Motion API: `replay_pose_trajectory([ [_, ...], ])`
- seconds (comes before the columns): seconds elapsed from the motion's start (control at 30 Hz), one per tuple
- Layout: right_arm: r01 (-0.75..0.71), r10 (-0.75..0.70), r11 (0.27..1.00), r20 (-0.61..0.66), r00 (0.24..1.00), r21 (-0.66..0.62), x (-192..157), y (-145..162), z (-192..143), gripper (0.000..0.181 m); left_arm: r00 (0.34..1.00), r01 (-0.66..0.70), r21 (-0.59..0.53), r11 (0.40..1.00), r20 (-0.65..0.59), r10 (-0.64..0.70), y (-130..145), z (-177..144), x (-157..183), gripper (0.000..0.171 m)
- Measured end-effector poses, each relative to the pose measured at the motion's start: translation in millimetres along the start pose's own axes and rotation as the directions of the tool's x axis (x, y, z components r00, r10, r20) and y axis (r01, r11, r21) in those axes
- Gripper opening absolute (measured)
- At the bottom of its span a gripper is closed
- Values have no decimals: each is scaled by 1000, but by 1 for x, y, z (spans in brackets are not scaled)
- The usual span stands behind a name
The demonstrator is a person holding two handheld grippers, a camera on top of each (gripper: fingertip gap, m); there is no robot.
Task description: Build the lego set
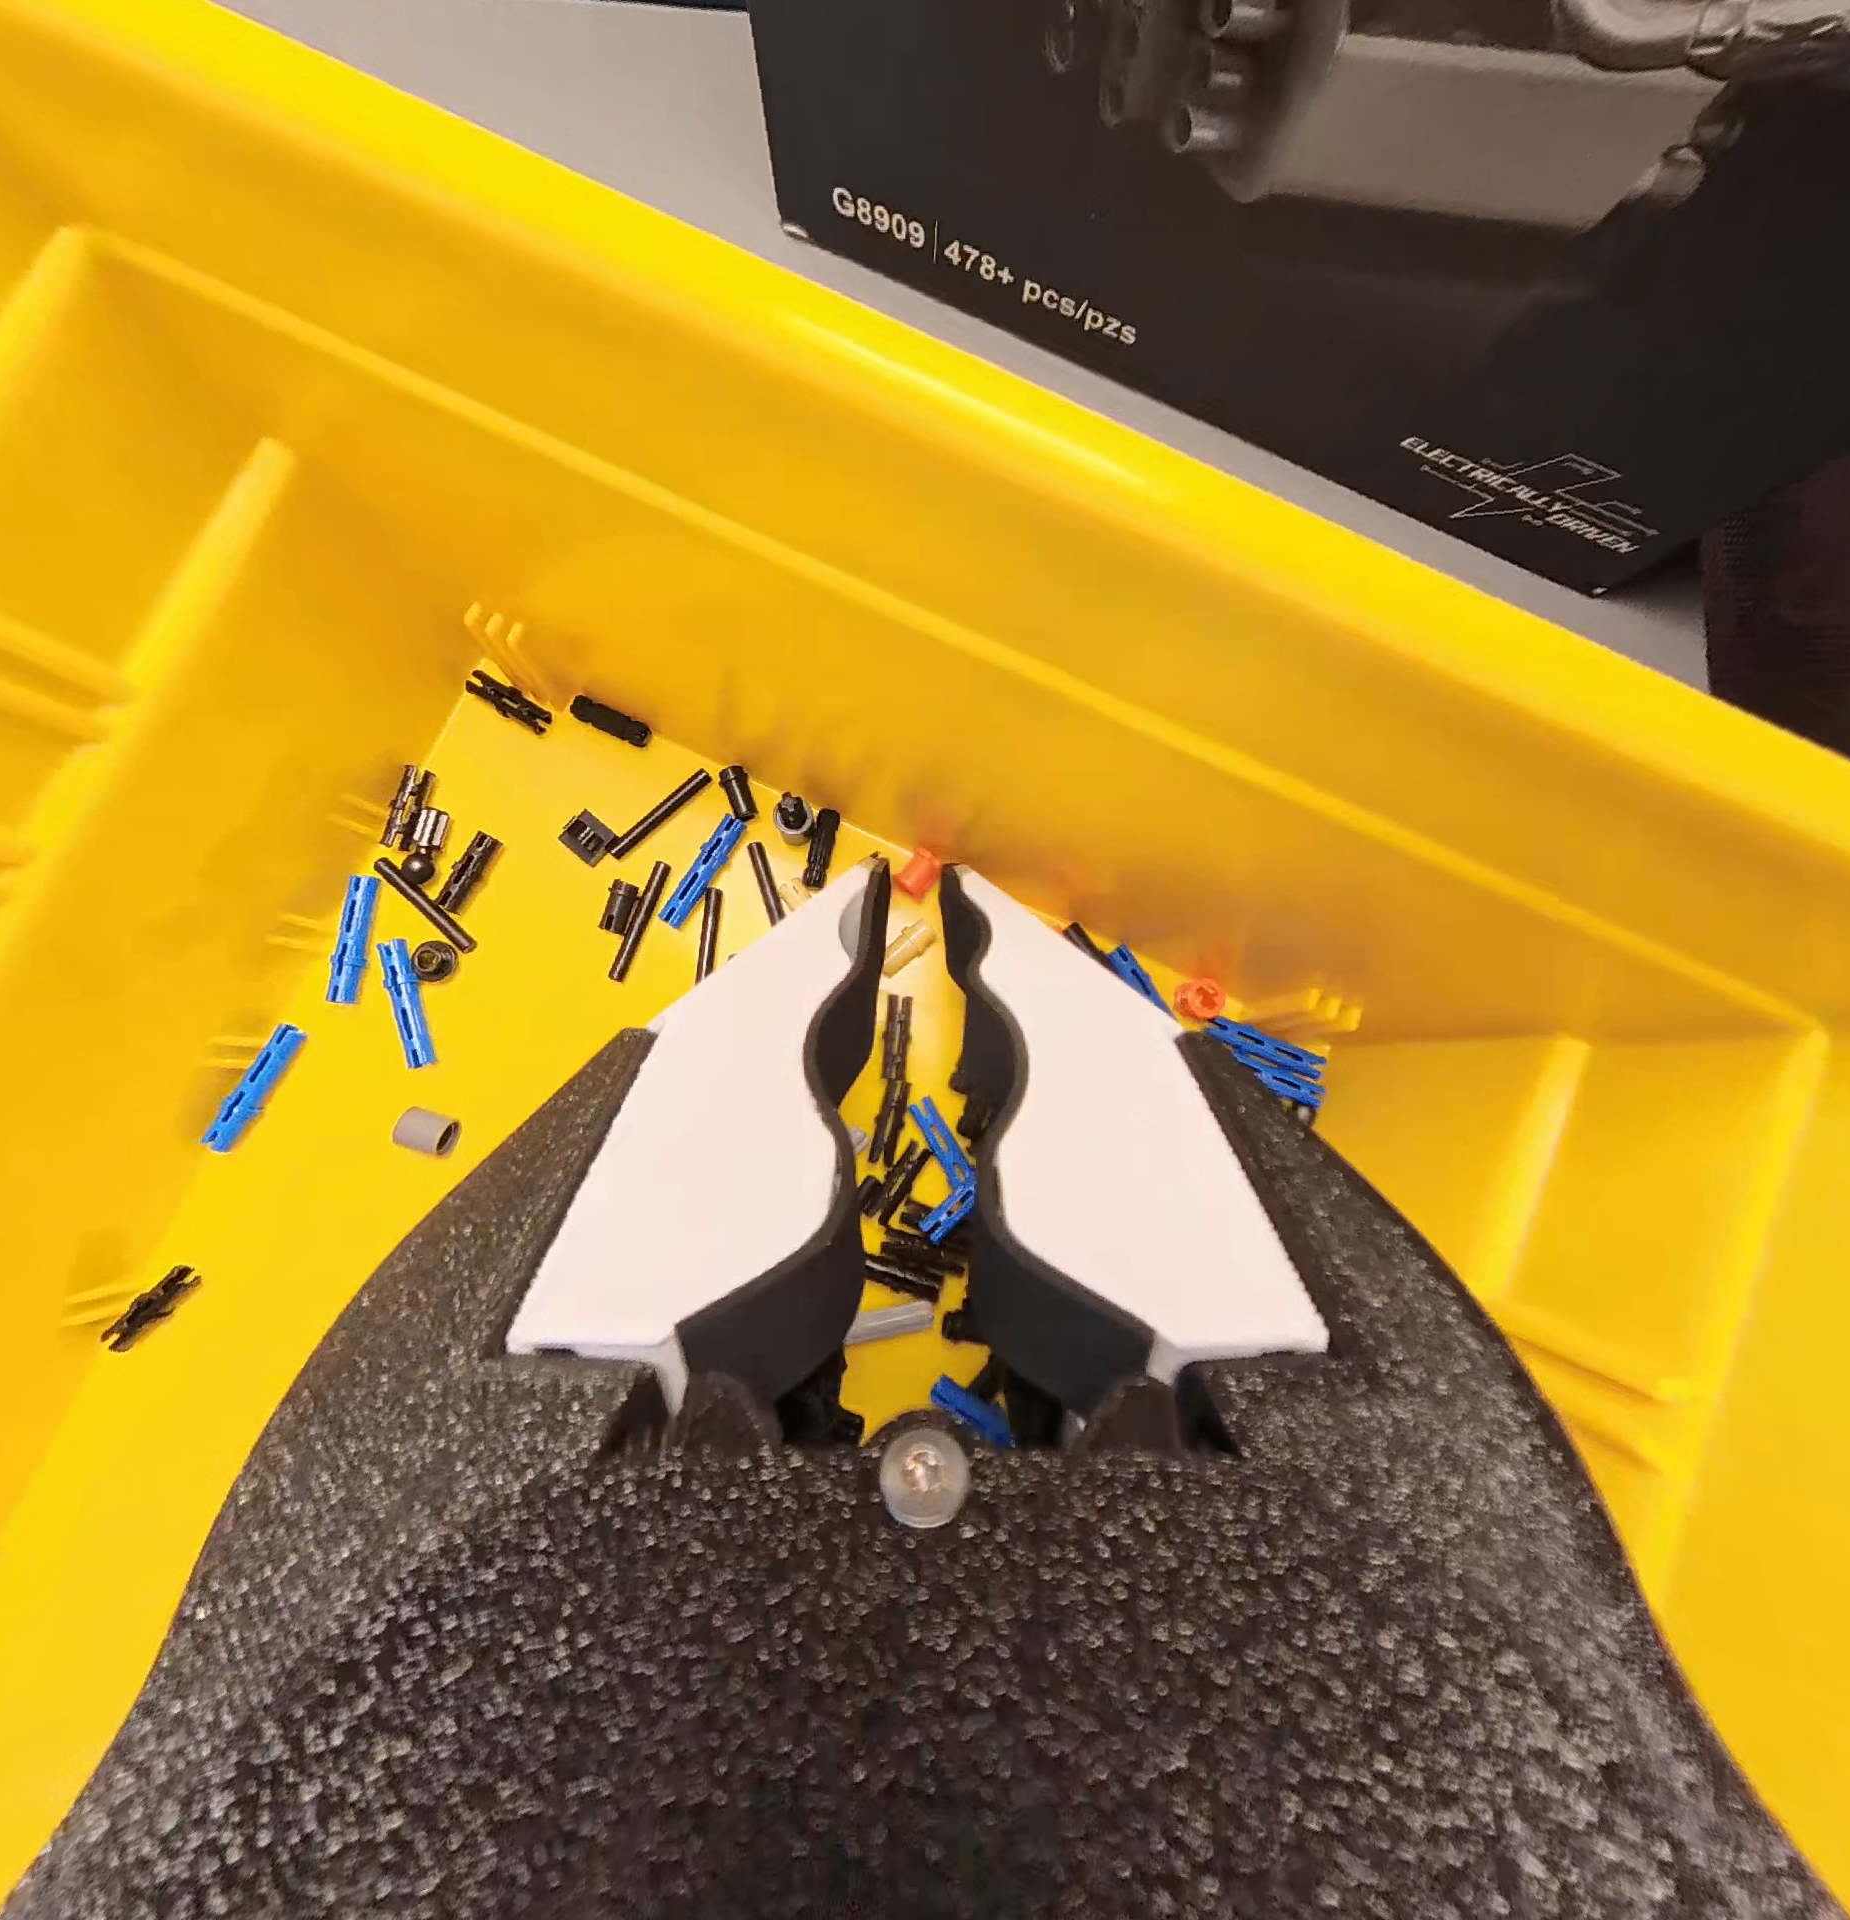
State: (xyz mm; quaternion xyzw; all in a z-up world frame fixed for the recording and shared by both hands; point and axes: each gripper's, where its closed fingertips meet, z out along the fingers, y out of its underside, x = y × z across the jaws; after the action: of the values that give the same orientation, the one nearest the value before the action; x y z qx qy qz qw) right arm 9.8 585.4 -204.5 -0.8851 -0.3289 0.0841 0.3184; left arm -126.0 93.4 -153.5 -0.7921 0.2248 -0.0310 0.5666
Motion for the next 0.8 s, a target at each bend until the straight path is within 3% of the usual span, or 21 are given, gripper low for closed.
replay_pose_trajectory([
  [0.27, 46, -46, 999, -9, 999, 9, -2, -4, -8, 7, 1000, 1, 2, 1000, 3, -1, 0, 0, 0, 41],
  [0.33, 66, -74, 990, 58, 996, 124, -24, -22, -39, 7, 1000, -4, 1, 1000, 4, 4, 0, 0, 0, 41],
  [0.43, 217, -287, 918, 178, 941, 332, -91, -29, -122, 7, 1000, -8, -1, 1000, 4, 8, 0, 0, 0, 41],
  [0.5, 356, -487, 848, 312, 816, 392, -152, 8, -173, 7, 1000, -8, -4, 1000, 0, 8, 1, 0, 1, 41],
  [0.57, 526, -621, 781, 498, 605, 335, -205, 85, -206, 7, 1000, -10, -7, 1000, -1, 10, 1, 1, 1, 41],
  [0.67, 715, -738, 632, 512, 439, 298, -232, 175, -212, 7, 1000, -19, -10, 1000, 2, 19, 1, 1, 2, 41],
  [0.73, 752, -747, 600, 528, 405, 273, -240, 211, -207, 7, 1000, -26, -13, 1000, 4, 26, 1, 2, 2, 41],
  [0.8, 736, -733, 621, 532, 424, 270, -244, 224, -201, 7, 999, -33, -16, 999, 7, 33, 2, 2, 3, 41],
])
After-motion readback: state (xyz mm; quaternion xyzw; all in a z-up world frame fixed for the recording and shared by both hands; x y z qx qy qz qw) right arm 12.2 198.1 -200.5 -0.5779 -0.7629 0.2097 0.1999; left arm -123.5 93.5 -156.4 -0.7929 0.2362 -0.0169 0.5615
